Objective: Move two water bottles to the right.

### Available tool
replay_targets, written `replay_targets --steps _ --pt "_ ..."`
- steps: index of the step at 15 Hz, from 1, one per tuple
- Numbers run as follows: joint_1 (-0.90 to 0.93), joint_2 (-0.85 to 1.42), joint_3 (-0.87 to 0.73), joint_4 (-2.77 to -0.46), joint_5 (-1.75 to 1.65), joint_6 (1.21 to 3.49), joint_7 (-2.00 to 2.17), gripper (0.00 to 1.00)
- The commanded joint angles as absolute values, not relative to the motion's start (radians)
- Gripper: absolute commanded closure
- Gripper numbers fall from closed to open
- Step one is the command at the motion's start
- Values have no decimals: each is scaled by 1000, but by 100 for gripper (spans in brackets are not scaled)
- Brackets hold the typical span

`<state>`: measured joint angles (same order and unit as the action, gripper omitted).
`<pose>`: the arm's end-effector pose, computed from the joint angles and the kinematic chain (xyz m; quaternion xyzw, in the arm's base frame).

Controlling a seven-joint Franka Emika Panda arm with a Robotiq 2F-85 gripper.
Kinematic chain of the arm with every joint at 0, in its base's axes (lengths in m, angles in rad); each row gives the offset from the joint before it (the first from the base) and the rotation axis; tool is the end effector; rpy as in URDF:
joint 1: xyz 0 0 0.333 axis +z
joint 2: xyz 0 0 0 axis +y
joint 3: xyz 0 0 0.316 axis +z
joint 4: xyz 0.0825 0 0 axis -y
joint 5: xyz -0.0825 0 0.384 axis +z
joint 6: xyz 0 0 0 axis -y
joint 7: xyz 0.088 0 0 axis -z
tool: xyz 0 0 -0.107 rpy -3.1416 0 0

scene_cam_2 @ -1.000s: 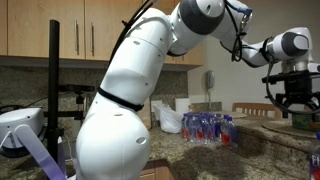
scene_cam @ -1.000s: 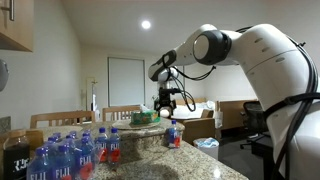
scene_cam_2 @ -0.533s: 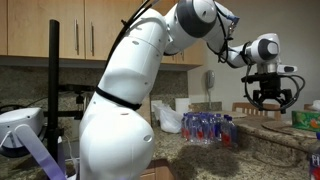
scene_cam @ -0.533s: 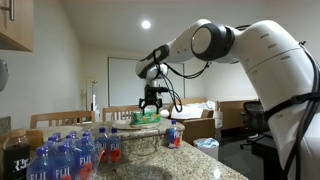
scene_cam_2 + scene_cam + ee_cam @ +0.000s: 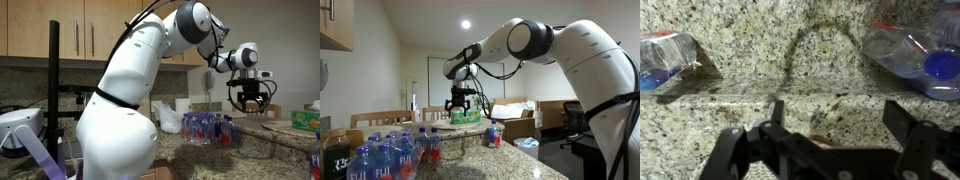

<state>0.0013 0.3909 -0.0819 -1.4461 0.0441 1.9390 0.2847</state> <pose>0.6858 -0.0437 0.4755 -0.9815 0.1843 -0.0508 0.0108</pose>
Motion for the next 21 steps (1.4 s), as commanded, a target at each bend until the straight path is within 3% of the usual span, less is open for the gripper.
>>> replay_targets --steps 1,9,21 --pt "-10 403 -73 -1428 48 1917 280 0" --pt "24 466 -24 -1266 36 1748 231 0" --pt "102 774 -13 -809 -34 1487 214 0"
